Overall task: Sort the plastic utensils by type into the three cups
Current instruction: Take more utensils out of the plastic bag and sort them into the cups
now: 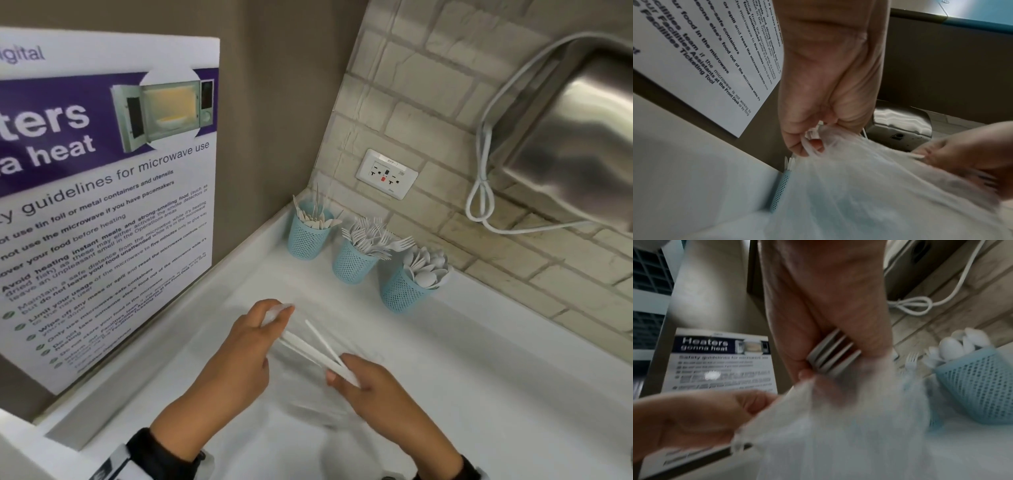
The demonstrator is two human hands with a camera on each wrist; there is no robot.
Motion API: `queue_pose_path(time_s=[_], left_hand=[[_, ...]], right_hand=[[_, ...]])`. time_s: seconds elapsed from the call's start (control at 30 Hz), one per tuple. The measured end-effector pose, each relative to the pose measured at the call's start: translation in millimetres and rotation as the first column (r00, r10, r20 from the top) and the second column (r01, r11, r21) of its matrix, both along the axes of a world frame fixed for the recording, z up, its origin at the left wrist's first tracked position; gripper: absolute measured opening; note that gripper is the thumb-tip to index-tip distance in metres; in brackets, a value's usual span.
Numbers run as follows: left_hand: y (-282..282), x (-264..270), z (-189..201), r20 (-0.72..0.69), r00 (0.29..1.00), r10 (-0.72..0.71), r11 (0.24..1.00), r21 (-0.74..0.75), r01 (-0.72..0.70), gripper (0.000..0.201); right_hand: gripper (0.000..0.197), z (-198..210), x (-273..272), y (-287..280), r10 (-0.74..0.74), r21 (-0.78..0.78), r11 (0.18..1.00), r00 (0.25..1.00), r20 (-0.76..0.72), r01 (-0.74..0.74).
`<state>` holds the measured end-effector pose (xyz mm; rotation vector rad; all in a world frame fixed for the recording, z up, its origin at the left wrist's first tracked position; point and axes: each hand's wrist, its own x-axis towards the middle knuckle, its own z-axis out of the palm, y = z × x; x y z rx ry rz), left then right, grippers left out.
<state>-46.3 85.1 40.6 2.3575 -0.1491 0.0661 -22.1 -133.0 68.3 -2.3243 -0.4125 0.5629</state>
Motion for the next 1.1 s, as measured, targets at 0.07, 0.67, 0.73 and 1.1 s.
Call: queue_pose_path(time_s=[0.07, 0.67, 0.73, 1.1], left_hand=[[1, 2, -2, 0.005, 0.999, 0.035, 0.999, -0.001, -0.035, 0.087], [-32, -11, 38, 0.360, 0.922, -0.141, 0.932, 0.363, 0.001, 0.065], [-34, -11, 34, 0.426, 0.892, -0.150, 0.950, 0.312, 0.011, 0.016], [-18, -17, 46, 0.152, 0.988, -0.028, 0.973, 0.231, -0.008, 0.032]], right_hand=[[0.022, 14, -3, -12, -0.063, 0.092, 0.993, 0.996, -0.060, 0.069], [0.024, 54, -26, 11, -0.063, 0.257, 0.950, 0.914, -0.401, 0.178], [0.024, 62, -25, 13, -0.048, 0.302, 0.934, 0.905, -0.422, 0.190], [0.064, 69, -10, 5, -0.196, 0.699, 0.558, 0.890, -0.412, 0.447]])
